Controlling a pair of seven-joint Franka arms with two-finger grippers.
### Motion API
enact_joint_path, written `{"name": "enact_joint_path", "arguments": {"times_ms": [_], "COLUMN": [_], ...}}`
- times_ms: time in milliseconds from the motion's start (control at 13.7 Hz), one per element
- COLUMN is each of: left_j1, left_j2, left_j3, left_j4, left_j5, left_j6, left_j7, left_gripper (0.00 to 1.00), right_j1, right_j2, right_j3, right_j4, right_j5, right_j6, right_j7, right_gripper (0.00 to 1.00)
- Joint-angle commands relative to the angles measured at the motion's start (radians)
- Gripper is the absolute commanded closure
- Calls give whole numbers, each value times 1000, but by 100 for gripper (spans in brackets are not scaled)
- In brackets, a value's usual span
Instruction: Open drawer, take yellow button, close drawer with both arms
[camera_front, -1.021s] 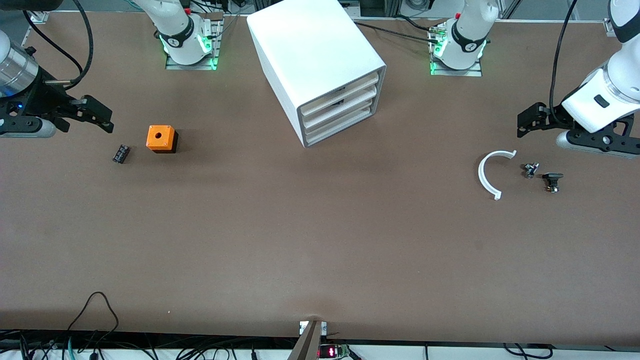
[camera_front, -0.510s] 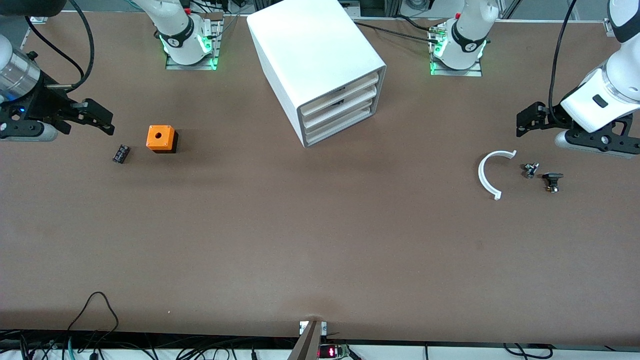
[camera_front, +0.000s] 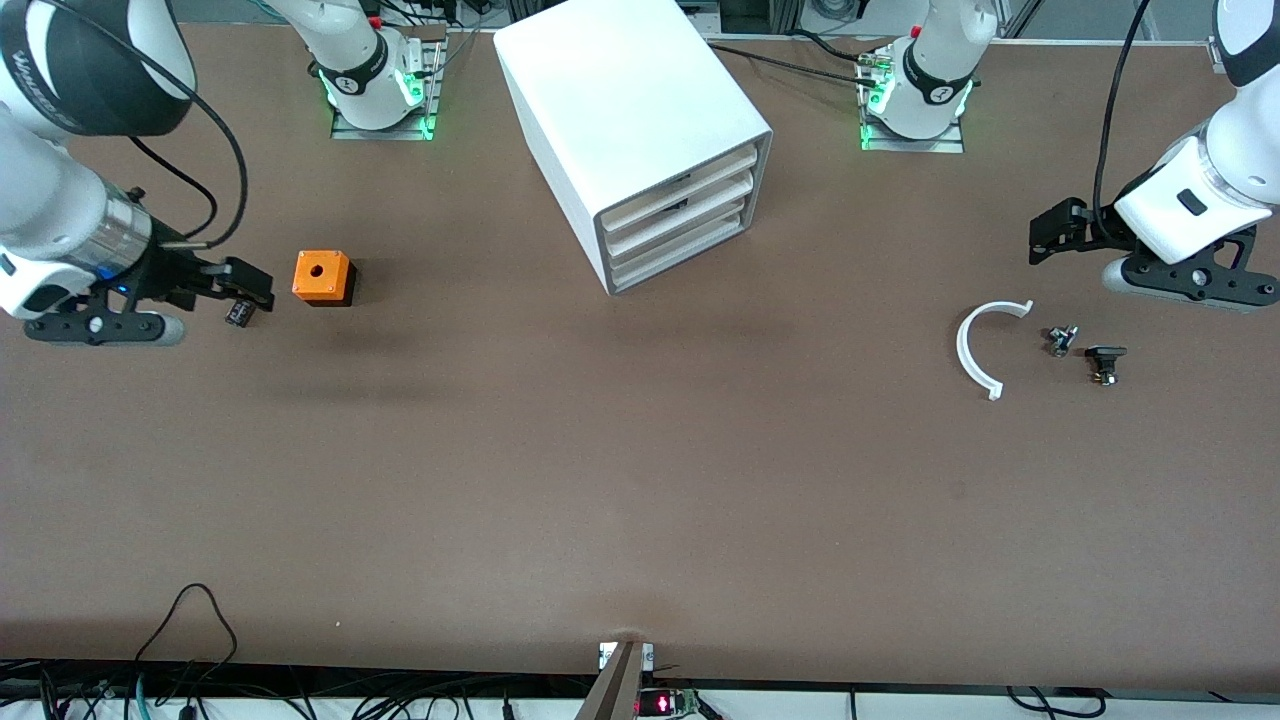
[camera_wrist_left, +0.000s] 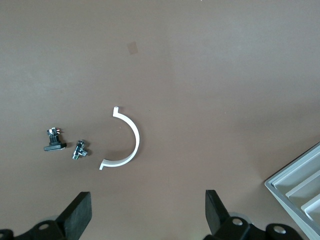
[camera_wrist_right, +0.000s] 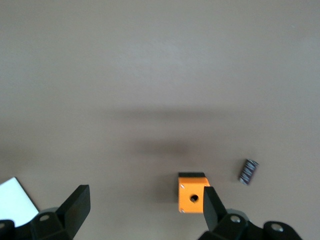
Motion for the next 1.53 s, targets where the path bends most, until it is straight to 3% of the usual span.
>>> {"name": "enact_joint_path", "arguments": {"times_ms": [0,292,656,729,1094,1312,1458], "left_j1": [-5,-17,-15,-17,-18,-18,-18], "left_j2": [-4,24,95,105,108,110,121], "left_j3": [0,-20,-22,-22,-67,-121,-135], "left_j4": [1,-2,-41,-69,-311,-460,-522], "left_j5": [-11,-192,-451,-497,-759,-927,-1029], "left_j6": [-73,-211,-230,-225,23,171,189], "left_j7": [13,22,94,131,396,542,626], "left_gripper": [0,0,0,0,0,1,3], "right_j1": [48,101,150,156,246,298,349], "right_j2": [39,76,105,129,206,263,284], "right_j3": [4,4,4,4,3,3,3], "right_j4": [16,69,85,135,288,376,402], "right_j5": [20,22,92,95,79,82,79], "right_j6": [27,15,29,27,-30,-36,-34], "right_j7": [106,214,364,413,475,648,755], "right_gripper": [0,0,0,0,0,0,0]}}
